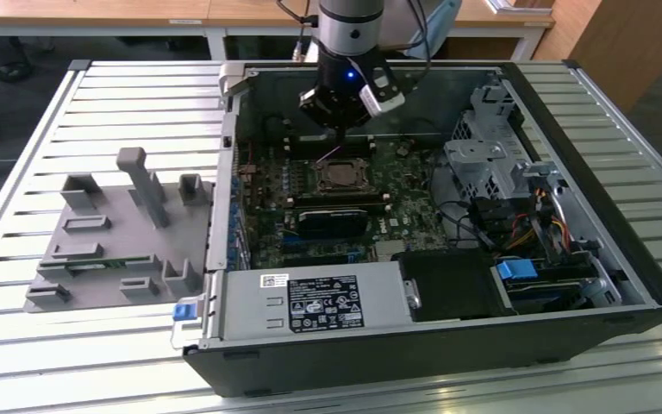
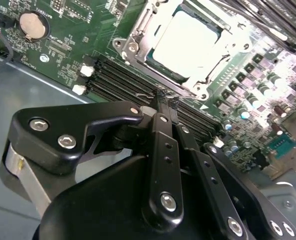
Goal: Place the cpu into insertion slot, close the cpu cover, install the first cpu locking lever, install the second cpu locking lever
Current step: 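Install the first cpu locking lever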
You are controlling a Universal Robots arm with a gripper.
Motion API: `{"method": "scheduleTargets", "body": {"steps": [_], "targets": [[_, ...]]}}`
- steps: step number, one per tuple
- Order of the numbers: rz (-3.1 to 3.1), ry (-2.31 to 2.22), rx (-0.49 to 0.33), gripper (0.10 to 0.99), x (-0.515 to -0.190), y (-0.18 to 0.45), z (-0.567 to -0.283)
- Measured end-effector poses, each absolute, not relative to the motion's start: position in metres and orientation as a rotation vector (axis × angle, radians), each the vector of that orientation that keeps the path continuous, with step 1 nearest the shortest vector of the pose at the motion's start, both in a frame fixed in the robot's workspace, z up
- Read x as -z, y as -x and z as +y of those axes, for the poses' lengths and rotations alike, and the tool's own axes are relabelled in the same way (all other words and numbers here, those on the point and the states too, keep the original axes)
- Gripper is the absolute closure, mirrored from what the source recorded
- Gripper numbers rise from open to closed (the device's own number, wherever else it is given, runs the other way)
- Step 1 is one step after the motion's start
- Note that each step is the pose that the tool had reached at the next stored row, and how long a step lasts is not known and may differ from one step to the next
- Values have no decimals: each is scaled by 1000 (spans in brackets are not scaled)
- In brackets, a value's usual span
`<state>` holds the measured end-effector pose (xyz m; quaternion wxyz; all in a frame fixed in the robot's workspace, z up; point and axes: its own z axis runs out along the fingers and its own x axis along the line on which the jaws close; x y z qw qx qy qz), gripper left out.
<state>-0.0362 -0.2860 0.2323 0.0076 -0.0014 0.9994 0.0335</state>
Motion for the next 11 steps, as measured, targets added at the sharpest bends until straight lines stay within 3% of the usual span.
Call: {"method": "scheduleTargets", "body": {"steps": [11], "targets": [[3125, 4, -105, 980, -222, 25, -283]]}}
